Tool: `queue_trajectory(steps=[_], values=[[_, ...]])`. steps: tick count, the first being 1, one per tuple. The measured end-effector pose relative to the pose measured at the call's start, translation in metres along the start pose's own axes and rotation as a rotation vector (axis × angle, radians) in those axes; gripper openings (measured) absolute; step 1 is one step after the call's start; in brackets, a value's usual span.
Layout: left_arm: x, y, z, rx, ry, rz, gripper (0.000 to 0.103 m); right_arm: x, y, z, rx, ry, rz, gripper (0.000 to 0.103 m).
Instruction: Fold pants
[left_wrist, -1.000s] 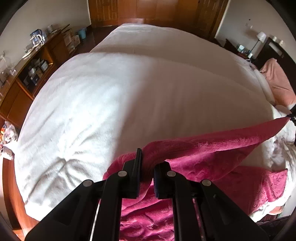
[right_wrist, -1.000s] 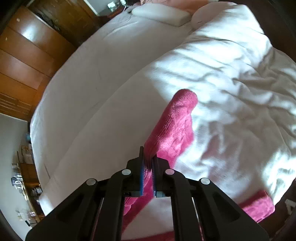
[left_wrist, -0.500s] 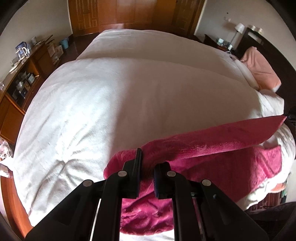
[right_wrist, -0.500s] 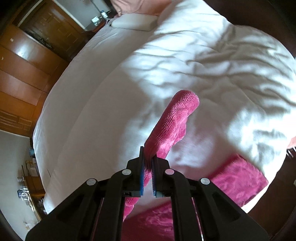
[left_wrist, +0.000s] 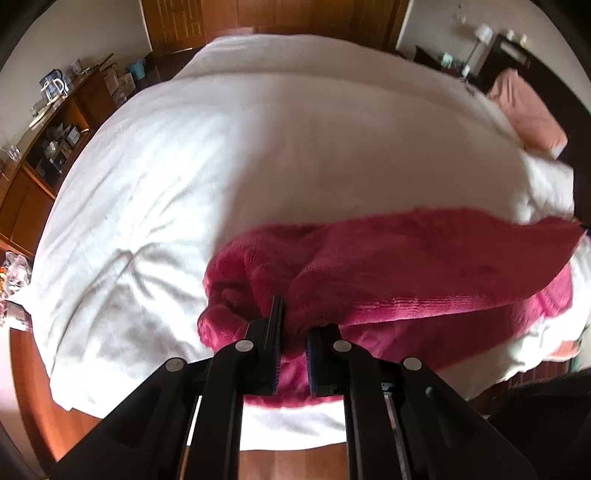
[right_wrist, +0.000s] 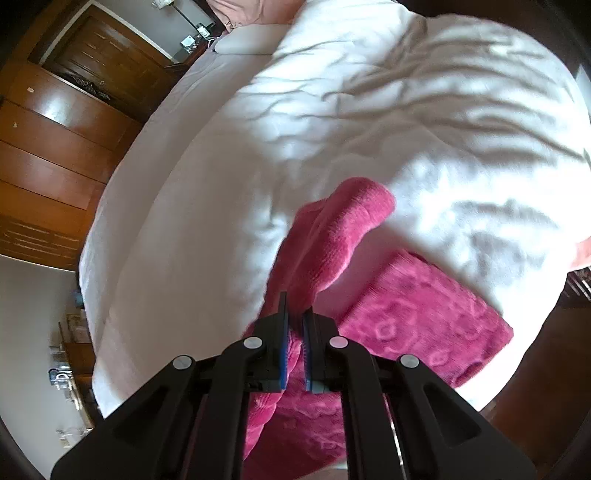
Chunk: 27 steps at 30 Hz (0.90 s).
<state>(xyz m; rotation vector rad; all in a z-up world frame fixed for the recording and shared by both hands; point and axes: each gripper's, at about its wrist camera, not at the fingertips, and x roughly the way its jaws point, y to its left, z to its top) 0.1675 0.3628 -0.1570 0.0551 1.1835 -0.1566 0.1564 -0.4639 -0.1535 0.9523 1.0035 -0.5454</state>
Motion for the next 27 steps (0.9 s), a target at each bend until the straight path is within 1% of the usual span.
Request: queue_trajectory(steps=[5,8,12,16,19,22,24,25,26,27], values=[[0.003,-0.014,-0.031,0.031,0.040,0.041,0.010,-0.004,-0.047,-0.025,0.007,0.012,-0.011,0.006],[0.007,-0.021,-0.047,0.025,0.065,0.048,0.010,-0.004,-0.067,-0.038,0.000,0.016,-0.018,0.006],[0.020,-0.030,-0.065,0.032,0.106,0.063,0.010,-0.006,-0.090,-0.052,-0.003,-0.001,-0.033,0.006],[0.048,-0.035,-0.083,0.033,0.169,0.094,0.012,0.004,-0.116,-0.063,-0.010,0.009,-0.066,0.006],[0.073,-0.036,-0.096,0.039,0.224,0.129,0.013,0.017,-0.126,-0.070,-0.026,0.030,-0.076,0.006],[0.091,-0.035,-0.106,0.037,0.271,0.165,0.013,0.030,-0.135,-0.074,-0.037,0.039,-0.067,0.006],[0.100,-0.034,-0.110,0.026,0.294,0.188,0.013,0.035,-0.140,-0.076,-0.038,0.039,-0.055,0.009],[0.101,-0.034,-0.113,0.022,0.297,0.191,0.013,0.037,-0.142,-0.075,-0.041,0.041,-0.060,0.016],[0.101,-0.034,-0.113,0.022,0.299,0.196,0.013,0.037,-0.145,-0.075,-0.042,0.038,-0.057,0.026],[0.101,-0.034,-0.113,0.022,0.299,0.200,0.013,0.034,-0.146,-0.075,-0.042,0.030,-0.043,0.031]])
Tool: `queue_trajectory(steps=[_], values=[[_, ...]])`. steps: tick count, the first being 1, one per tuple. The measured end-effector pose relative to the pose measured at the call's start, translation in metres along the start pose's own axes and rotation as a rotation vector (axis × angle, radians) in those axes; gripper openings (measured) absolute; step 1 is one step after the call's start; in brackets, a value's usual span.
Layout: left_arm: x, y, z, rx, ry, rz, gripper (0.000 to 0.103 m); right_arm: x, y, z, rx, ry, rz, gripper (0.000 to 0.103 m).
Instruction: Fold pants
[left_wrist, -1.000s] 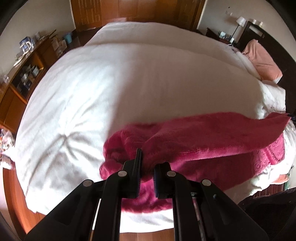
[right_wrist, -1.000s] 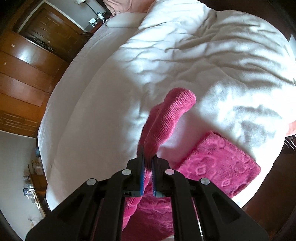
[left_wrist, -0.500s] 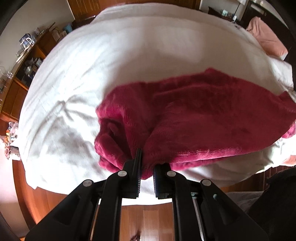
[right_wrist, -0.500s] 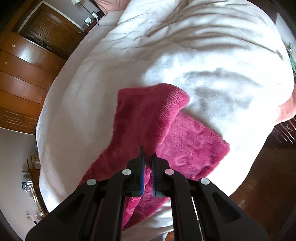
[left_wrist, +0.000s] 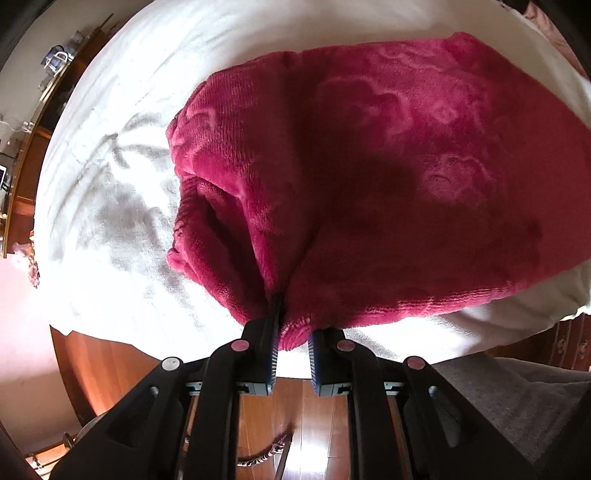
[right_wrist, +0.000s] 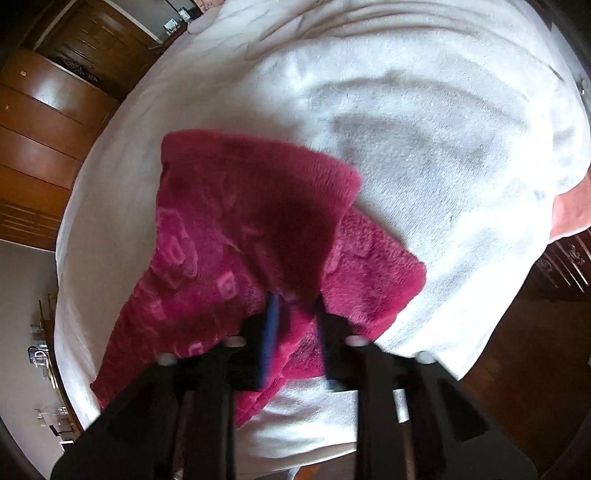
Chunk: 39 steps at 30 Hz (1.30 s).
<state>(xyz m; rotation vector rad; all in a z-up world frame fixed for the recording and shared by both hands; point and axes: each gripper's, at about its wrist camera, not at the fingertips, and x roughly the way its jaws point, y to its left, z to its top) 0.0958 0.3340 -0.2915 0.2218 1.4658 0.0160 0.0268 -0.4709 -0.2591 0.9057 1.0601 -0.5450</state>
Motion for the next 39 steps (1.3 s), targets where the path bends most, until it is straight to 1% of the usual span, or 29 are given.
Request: queue_trajectory(steps=[1,2,4,9,10,11,12,13,14,17,19,21,22,24,26,28,30,31,32,33,35,37,39], values=[[-0.001,0.000,0.000,0.002,-0.002,0.002,0.013,-0.002,-0.003,0.003,0.000,-0.009,0.014,0.037],[-0.001,0.000,-0.001,0.004,-0.003,0.006,0.014,-0.005,-0.005,0.004,0.004,-0.019,0.031,0.041],[-0.002,0.000,0.000,0.001,-0.003,0.016,0.014,-0.008,-0.011,0.010,0.031,-0.029,0.074,0.042],[-0.001,-0.002,0.007,0.001,-0.003,0.037,0.014,-0.003,-0.017,0.028,0.085,-0.049,0.114,0.042],[-0.005,-0.009,0.009,0.003,-0.005,0.048,0.014,-0.001,-0.016,0.031,0.085,-0.046,0.118,0.041],[-0.006,-0.013,0.009,0.004,-0.006,0.062,0.014,-0.002,-0.015,0.033,0.082,-0.048,0.117,0.033],[-0.005,-0.013,0.011,-0.003,-0.005,0.083,0.017,-0.002,-0.014,0.034,0.077,-0.049,0.114,0.026],[-0.006,-0.015,0.013,-0.010,-0.003,0.103,0.017,-0.003,-0.012,0.036,0.071,-0.048,0.107,0.013],[-0.006,-0.016,0.013,-0.019,0.002,0.125,0.017,-0.007,-0.011,0.037,0.068,-0.052,0.106,0.007],[0.000,-0.014,0.013,-0.041,0.021,0.156,0.017,-0.027,-0.010,0.030,0.054,-0.076,0.134,0.006],[0.003,-0.014,0.012,-0.050,0.026,0.169,0.017,-0.039,-0.010,0.026,0.039,-0.090,0.131,0.006],[0.006,-0.013,0.012,-0.057,0.030,0.173,0.017,-0.043,-0.017,0.020,0.048,-0.079,0.111,0.006],[0.008,-0.013,0.012,-0.062,0.031,0.174,0.017,-0.041,-0.020,0.019,0.051,-0.072,0.106,0.006],[0.010,-0.011,0.012,-0.069,0.035,0.178,0.017,-0.030,-0.029,0.013,0.054,-0.044,0.066,0.006],[0.013,-0.009,0.015,-0.057,0.038,0.189,0.017,-0.016,-0.037,0.007,0.068,-0.015,0.032,0.006],[0.014,-0.012,0.016,-0.039,0.039,0.195,0.017,-0.006,-0.046,0.002,0.089,-0.009,0.021,0.007],[0.014,-0.013,0.017,-0.024,0.046,0.203,0.017,-0.004,-0.049,0.002,0.093,-0.019,0.026,0.017],[0.015,-0.016,0.017,-0.008,0.054,0.209,0.017,-0.005,-0.049,0.002,0.087,-0.028,0.022,0.026],[0.015,-0.018,0.017,0.002,0.054,0.213,0.017,-0.008,-0.049,0.003,0.073,-0.045,0.009,0.038],[0.015,-0.022,0.017,0.017,0.053,0.217,0.017,-0.013,-0.048,0.003,0.057,-0.068,-0.003,0.043],[0.014,-0.028,0.015,0.036,0.045,0.226,0.017,-0.023,-0.050,0.002,0.045,-0.105,-0.010,0.060],[0.014,-0.029,0.011,0.020,0.042,0.213,0.017,-0.027,-0.054,-0.001,0.057,-0.116,0.005,0.068],[0.014,-0.027,0.010,-0.001,0.040,0.200,0.017,-0.023,-0.060,-0.001,0.078,-0.097,0.021,0.068]])
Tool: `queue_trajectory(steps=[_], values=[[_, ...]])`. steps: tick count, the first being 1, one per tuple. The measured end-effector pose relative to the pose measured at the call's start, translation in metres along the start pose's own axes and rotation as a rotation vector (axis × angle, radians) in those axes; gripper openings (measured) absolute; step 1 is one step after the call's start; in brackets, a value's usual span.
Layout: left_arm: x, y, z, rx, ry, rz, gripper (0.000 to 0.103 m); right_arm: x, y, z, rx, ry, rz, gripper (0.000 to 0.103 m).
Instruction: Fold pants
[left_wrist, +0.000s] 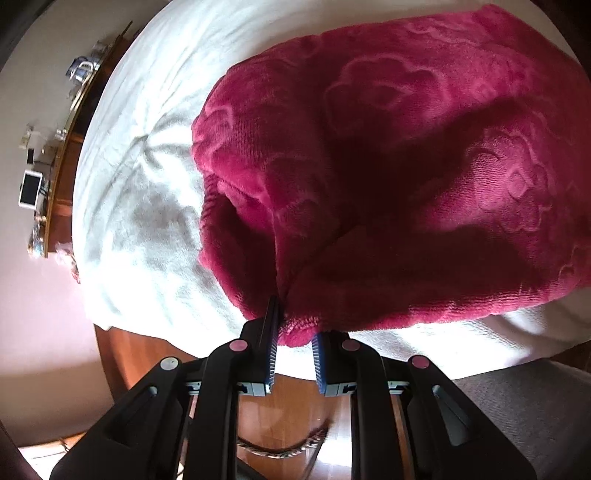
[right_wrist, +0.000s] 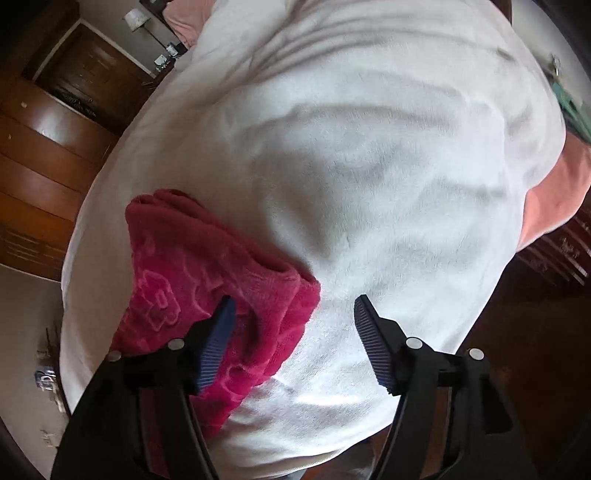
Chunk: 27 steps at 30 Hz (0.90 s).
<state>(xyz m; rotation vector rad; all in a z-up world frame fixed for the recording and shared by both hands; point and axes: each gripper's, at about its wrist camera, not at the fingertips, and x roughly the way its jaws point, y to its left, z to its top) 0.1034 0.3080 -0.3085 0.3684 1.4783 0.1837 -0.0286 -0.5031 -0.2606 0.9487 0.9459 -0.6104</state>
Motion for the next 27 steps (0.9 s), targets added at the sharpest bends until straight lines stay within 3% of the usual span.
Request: queue_trajectory(steps=[4,6,8,11,13,15,21,27], values=[[-0.004,0.001,-0.003,-0.008,-0.005,-0.004,0.017,0.015,-0.008,-0.001,0.073,0.043,0.071,0.068],[-0.008,0.000,-0.002,-0.008,-0.011,-0.003,0.018,0.024,-0.003,-0.005,0.100,0.074,0.110,0.062],[-0.012,0.000,-0.001,-0.008,-0.019,-0.006,0.019,0.027,0.006,-0.006,0.091,0.086,0.094,0.034],[-0.016,0.000,-0.005,-0.002,-0.030,-0.015,0.023,0.026,0.014,0.001,0.075,0.061,0.044,0.017],[-0.016,0.003,-0.009,-0.015,-0.032,-0.019,0.032,0.025,0.016,0.006,0.079,0.056,0.030,0.015],[-0.014,0.009,-0.015,-0.035,-0.028,-0.017,0.047,0.027,0.021,0.006,0.066,0.059,0.013,0.015],[-0.007,0.041,-0.035,-0.131,-0.007,-0.025,0.047,0.026,0.027,0.000,0.013,0.052,-0.030,0.016],[-0.012,0.071,-0.032,-0.247,-0.030,-0.055,0.047,0.020,0.030,-0.001,0.013,0.045,-0.043,0.030]])
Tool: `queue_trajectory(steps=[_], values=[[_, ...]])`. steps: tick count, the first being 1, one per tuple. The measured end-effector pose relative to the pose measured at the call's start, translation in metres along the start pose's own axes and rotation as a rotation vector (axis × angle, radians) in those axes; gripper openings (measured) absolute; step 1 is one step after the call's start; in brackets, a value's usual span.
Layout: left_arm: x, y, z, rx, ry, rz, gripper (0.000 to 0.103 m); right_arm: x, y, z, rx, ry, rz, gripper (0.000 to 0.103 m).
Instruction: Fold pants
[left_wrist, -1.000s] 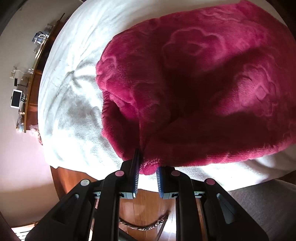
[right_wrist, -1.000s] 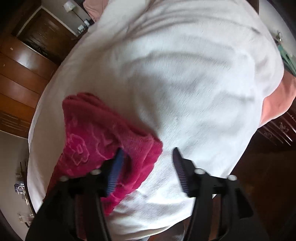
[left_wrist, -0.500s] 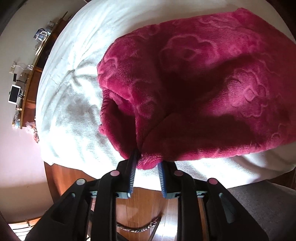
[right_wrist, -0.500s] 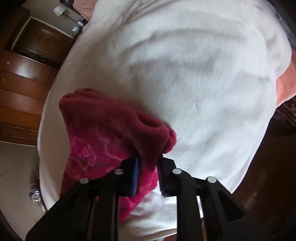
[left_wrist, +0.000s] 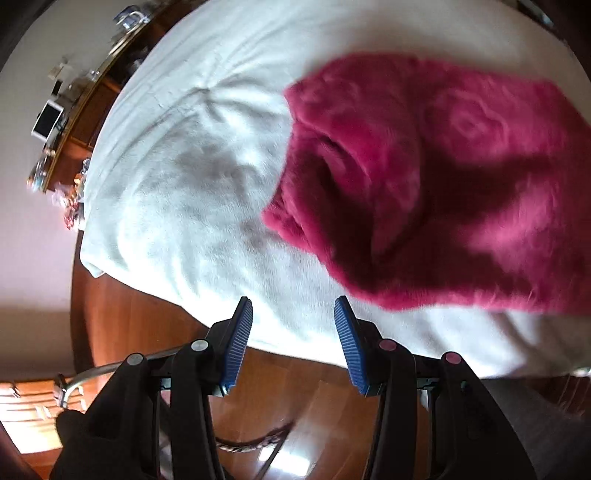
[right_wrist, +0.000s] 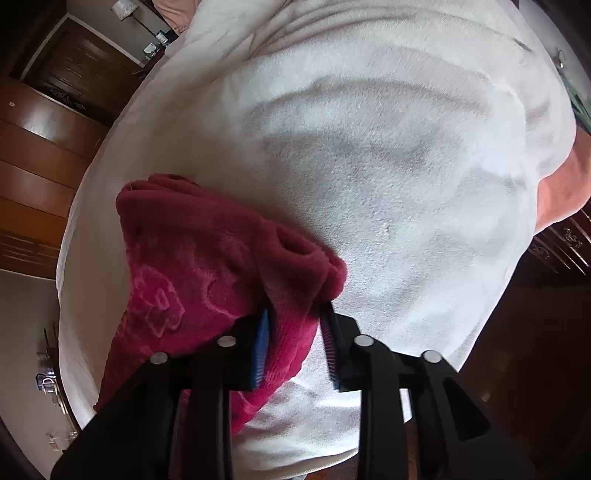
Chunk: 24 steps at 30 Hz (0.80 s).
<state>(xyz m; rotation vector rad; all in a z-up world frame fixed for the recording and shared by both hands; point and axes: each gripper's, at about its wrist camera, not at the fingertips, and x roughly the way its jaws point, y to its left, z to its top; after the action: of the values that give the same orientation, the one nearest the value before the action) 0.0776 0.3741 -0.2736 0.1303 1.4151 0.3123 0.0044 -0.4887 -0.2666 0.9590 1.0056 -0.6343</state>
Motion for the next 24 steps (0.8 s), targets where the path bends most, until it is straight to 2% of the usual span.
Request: queue_trajectory(steps=[5,11,14,19,24], values=[[-0.004,0.003,0.023,-0.044,-0.027,-0.038,0.047,-0.005,0.003,-0.003,0.003,-0.008,-0.020,0.031],[0.019,0.010,0.040,-0.124,0.012,-0.061,0.047,-0.002,0.011,-0.002,0.002,-0.016,-0.045,0.036],[0.039,0.013,0.048,-0.134,0.040,-0.029,0.048,0.000,0.017,-0.002,-0.006,-0.016,-0.074,0.036],[0.069,0.025,0.055,-0.143,0.080,0.101,0.048,0.001,0.030,-0.001,-0.023,-0.011,-0.128,0.036],[0.075,0.036,0.056,-0.178,0.081,0.073,0.051,0.005,0.041,0.005,-0.004,-0.008,-0.147,0.036]])
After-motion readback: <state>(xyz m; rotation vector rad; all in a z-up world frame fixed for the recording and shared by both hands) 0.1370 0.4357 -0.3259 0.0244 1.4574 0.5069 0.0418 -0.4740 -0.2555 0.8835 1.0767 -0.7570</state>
